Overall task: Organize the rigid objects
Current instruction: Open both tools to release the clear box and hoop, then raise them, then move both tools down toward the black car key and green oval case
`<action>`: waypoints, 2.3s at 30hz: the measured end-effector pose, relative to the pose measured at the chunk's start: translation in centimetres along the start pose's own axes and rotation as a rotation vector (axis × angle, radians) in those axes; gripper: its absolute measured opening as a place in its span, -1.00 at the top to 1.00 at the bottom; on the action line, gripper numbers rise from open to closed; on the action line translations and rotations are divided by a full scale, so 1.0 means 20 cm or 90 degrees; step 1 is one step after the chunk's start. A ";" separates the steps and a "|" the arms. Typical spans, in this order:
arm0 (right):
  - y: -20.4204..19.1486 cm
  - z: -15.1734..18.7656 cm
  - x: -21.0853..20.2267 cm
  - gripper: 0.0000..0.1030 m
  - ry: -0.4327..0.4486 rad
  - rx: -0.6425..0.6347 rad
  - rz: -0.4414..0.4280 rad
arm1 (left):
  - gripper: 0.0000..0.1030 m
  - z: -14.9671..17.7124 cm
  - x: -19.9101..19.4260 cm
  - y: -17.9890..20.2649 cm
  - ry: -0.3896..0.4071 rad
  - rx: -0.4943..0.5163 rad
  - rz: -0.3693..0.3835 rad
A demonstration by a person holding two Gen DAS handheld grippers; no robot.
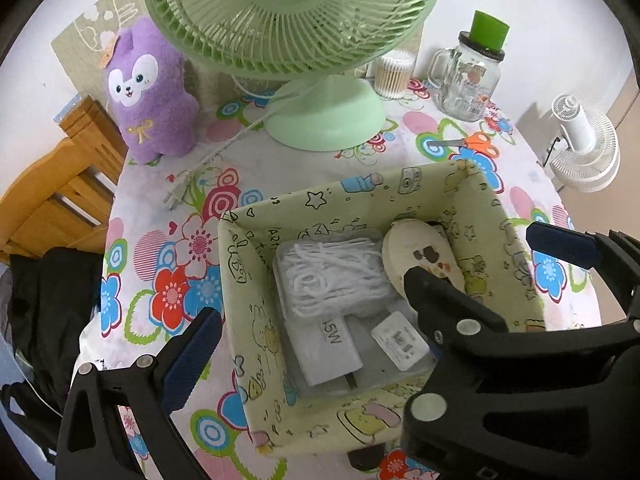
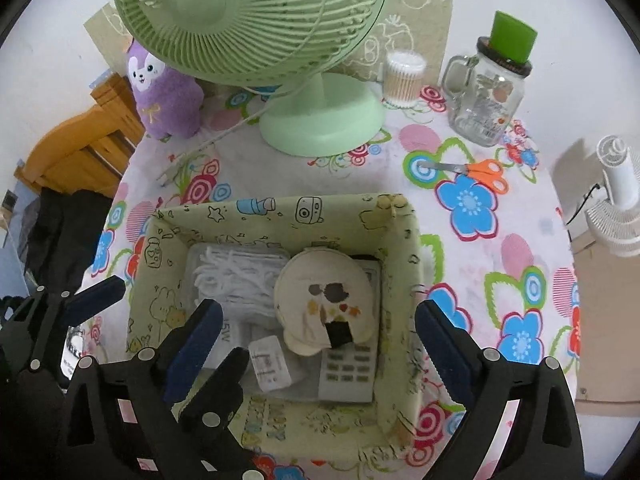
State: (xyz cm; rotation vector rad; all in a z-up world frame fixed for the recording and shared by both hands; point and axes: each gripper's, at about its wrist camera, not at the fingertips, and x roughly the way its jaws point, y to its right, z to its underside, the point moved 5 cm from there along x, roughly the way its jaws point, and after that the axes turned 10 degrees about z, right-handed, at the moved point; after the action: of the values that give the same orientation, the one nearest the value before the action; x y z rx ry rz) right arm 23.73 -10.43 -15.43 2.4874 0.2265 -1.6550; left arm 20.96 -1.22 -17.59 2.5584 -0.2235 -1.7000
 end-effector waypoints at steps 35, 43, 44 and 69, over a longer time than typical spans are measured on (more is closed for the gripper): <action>0.13 0.25 -0.47 -0.91 0.085 -0.021 0.003 | -1.00 0.25 -0.41 0.17 0.072 -0.056 -0.028; 0.15 0.35 -0.53 -0.91 0.098 -0.037 -0.023 | -1.00 0.34 -0.44 0.23 0.083 -0.065 -0.033; 0.15 0.36 -0.53 -0.91 0.099 -0.039 -0.024 | -1.00 0.35 -0.44 0.24 0.083 -0.065 -0.033; 0.11 0.63 -0.51 -0.90 0.092 0.005 0.007 | -0.94 0.56 -0.37 0.18 0.058 0.019 0.014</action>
State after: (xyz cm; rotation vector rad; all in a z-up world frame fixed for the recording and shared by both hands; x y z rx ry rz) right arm 8.90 -15.52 -10.77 2.6108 0.2217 -1.4767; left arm 7.61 -3.28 -14.80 2.6373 -0.2732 -1.5797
